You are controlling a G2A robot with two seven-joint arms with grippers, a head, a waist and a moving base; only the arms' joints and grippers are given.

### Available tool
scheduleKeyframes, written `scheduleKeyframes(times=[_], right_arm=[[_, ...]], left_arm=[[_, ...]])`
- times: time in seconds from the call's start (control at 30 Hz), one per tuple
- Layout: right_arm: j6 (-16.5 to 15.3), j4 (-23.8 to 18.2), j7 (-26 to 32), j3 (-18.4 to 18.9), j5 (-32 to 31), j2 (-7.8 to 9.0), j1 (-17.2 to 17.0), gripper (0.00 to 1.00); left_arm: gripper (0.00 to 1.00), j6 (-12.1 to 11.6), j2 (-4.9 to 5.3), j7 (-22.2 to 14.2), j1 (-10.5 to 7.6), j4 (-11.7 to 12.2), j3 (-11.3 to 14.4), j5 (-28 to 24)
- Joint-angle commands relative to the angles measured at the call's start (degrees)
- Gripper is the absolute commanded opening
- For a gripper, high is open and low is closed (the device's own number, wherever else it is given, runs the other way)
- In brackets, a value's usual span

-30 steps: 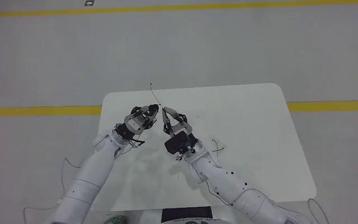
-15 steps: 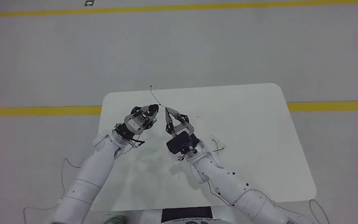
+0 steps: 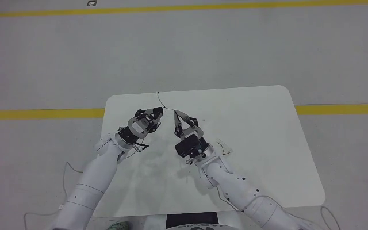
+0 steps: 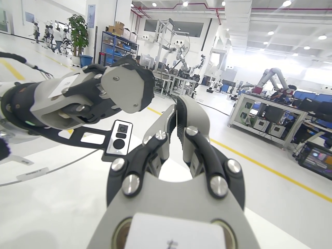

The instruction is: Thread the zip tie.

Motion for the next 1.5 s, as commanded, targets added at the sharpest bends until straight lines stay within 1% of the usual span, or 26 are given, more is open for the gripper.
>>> scheduleKeyframes(times=[0.0, 0.43, 1.13, 1.47], right_arm=[[0.0, -0.1, 0.1, 0.2, 0.0, 0.15, -0.1, 0.0], [0.0, -1.0, 0.5, 1.2, 0.0, 1.14, -1.1, 0.0], [0.0, -2.0, 0.8, 3.9, 0.0, 2.9, -2.8, 0.0], [0.0, -2.5, 1.3, 4.4, 0.0, 3.5, -3.2, 0.0]], left_arm=[[0.0, 0.0, 0.0, 0.0, 0.0, 0.0, 0.0, 0.0], [0.0, 0.0, 0.0, 0.0, 0.0, 0.0, 0.0, 0.0], [0.0, 0.0, 0.0, 0.0, 0.0, 0.0, 0.0, 0.0], [0.0, 0.0, 0.0, 0.0, 0.0, 0.0, 0.0, 0.0]])
